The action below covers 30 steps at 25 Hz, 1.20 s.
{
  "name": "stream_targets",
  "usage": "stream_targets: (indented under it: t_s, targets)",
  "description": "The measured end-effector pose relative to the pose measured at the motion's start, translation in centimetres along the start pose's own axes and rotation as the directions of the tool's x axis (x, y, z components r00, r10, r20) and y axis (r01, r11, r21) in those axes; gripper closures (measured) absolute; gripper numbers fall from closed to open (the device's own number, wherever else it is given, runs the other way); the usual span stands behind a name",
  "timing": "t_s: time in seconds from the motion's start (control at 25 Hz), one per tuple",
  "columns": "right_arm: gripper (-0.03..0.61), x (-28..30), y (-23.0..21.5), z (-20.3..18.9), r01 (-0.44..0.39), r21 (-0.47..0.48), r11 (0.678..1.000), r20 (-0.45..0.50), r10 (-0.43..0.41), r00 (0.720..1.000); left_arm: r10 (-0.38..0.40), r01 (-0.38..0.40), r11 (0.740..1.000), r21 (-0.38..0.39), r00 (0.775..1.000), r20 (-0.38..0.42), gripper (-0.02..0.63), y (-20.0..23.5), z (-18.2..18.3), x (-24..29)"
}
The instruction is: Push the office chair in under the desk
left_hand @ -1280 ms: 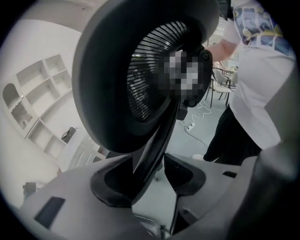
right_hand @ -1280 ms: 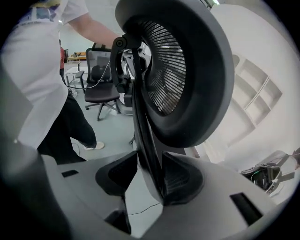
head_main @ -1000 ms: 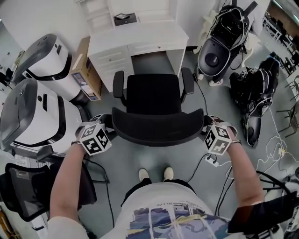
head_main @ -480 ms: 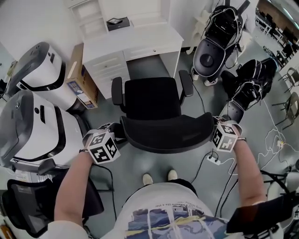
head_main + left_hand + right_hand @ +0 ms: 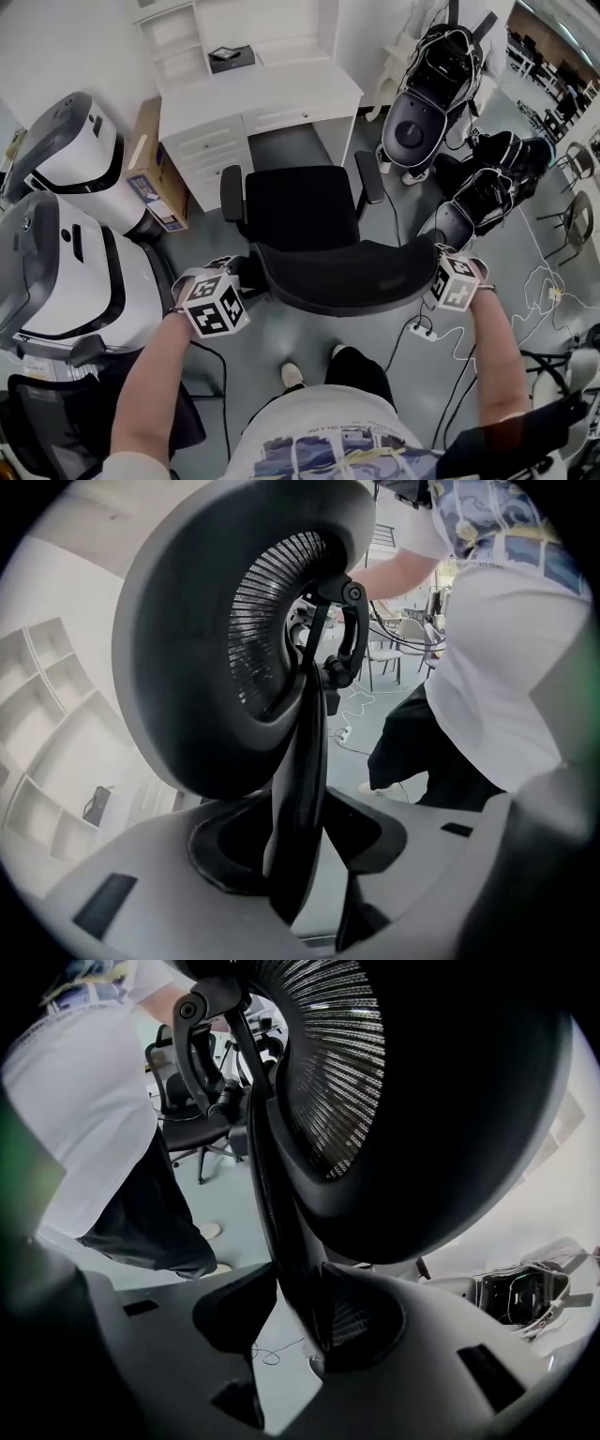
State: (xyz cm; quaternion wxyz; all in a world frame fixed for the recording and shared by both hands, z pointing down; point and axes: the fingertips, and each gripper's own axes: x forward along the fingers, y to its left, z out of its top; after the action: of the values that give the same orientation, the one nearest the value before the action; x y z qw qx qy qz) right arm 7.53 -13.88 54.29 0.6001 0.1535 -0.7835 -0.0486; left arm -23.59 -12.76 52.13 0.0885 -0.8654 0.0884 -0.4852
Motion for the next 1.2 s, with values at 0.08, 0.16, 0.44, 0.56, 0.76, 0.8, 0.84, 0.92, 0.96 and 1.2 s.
stream_targets:
  t_s: [0.08,0.16,0.44,0.56,0.76,0.8,0.84,0.92,0.96,1.2]
  targets:
    - [0.413,0.2,-0.8,-0.2,-0.003,-0.002,1.000,-0.001,0.003,1.000,-0.001,0.001,1.000,-0.002,1.000,-0.005,0.431,0.8,0.1,0.5]
    - [0.413,0.6,-2.1,-0.3,0.010,-0.019,1.000,0.013,-0.009,1.000,-0.002,0.002,1.000,-0.002,1.000,-0.014,0.436,1.6,0.3,1.1]
    - [0.414,1.9,-7.4,-1.3,-0.003,-0.062,0.998,0.039,0.005,0.999,-0.015,0.015,1.000,-0.018,1.000,-0.027,0.453,5.1,1.5,3.3]
    - [0.416,2.1,-10.0,-2.7,-0.013,-0.081,0.997,0.036,0.016,0.999,-0.011,0.010,0.999,-0.039,1.000,-0.029,0.453,6.5,2.9,4.5]
    - [0.413,3.1,-14.2,-4.4,-0.009,-0.099,0.995,0.050,0.014,0.999,0.003,-0.005,0.998,-0.062,0.999,-0.041,0.457,9.2,4.6,6.5]
    - [0.413,3.2,-15.0,-4.4,-0.011,-0.100,0.995,0.057,0.017,0.998,0.005,-0.008,0.998,-0.067,0.999,-0.043,0.459,9.7,4.8,6.8]
    - [0.413,3.3,-15.8,-4.5,-0.012,-0.106,0.994,0.060,0.018,0.998,0.008,-0.011,0.997,-0.073,0.999,-0.046,0.457,10.2,5.0,7.1]
    - [0.411,3.7,-17.3,-5.1,-0.015,-0.123,0.992,0.058,0.022,0.998,0.012,-0.016,0.997,-0.082,0.999,-0.049,0.459,11.3,5.5,7.7]
    - [0.411,3.8,-18.0,-5.3,-0.017,-0.130,0.991,0.058,0.025,0.998,0.013,-0.017,0.996,-0.086,0.999,-0.051,0.459,11.9,5.6,7.9]
    - [0.411,4.5,-22.1,-6.0,-0.020,-0.159,0.987,0.073,0.032,0.997,0.021,-0.028,0.994,-0.109,0.998,-0.061,0.459,14.9,6.7,9.5]
